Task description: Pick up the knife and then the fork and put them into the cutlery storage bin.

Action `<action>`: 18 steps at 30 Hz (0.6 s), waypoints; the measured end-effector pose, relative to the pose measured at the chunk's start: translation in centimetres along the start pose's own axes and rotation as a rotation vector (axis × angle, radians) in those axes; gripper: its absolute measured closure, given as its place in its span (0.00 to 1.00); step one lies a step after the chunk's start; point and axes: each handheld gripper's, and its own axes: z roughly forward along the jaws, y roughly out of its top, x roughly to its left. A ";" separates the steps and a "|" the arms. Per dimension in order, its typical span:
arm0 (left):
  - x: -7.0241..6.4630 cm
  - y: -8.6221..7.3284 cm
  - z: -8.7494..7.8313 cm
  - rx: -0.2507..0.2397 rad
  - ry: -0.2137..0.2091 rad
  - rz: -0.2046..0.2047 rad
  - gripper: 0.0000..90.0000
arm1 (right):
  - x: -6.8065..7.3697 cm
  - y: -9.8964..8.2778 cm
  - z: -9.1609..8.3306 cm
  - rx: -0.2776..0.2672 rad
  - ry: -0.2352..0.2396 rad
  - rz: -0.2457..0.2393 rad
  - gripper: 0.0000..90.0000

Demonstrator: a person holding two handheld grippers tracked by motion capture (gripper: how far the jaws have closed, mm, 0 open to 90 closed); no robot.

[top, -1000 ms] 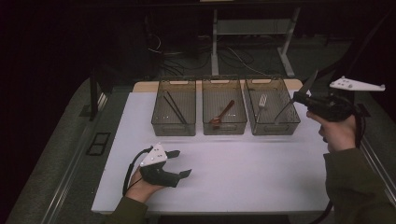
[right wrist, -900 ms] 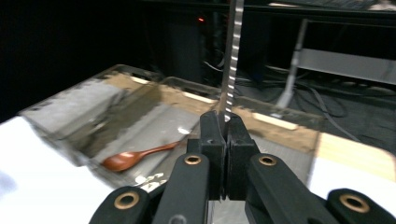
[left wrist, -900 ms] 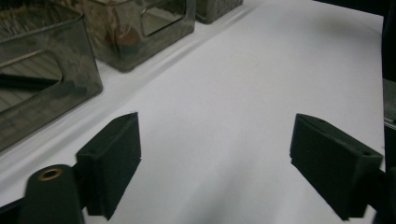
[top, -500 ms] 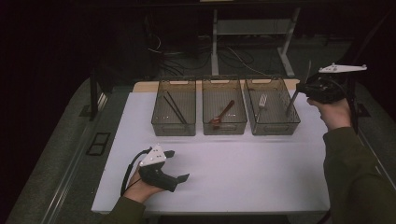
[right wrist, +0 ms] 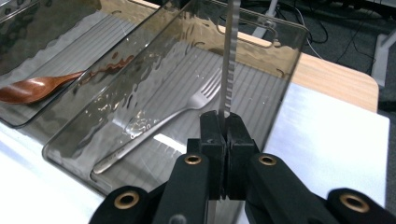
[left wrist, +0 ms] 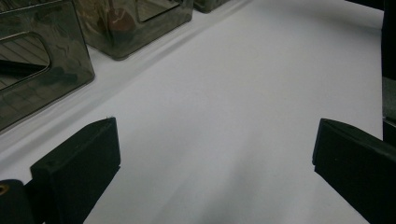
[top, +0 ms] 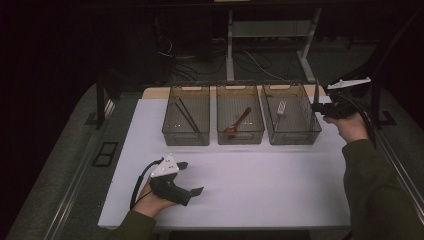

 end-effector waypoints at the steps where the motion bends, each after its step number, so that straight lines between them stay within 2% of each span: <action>1: 0.0 0.0 0.0 0.000 -0.001 0.000 0.00 | 0.2 0.1 0.3 -0.002 -0.005 -0.009 0.99; 6: 0.0 0.1 0.0 0.005 -0.011 0.008 0.00 | 1.1 0.5 2.4 -0.025 -0.009 -0.037 0.98; 9: -0.1 0.1 0.1 -0.001 -0.010 0.006 0.00 | 1.5 0.7 4.1 -0.010 -0.015 -0.045 0.98; 16: 0.0 0.2 0.1 0.009 -0.016 0.009 0.00 | 2.0 0.9 7.0 0.027 -0.036 -0.031 0.97; 18: 0.0 0.2 0.1 0.007 -0.016 0.009 0.00 | 2.0 0.8 7.5 0.046 -0.044 -0.014 0.93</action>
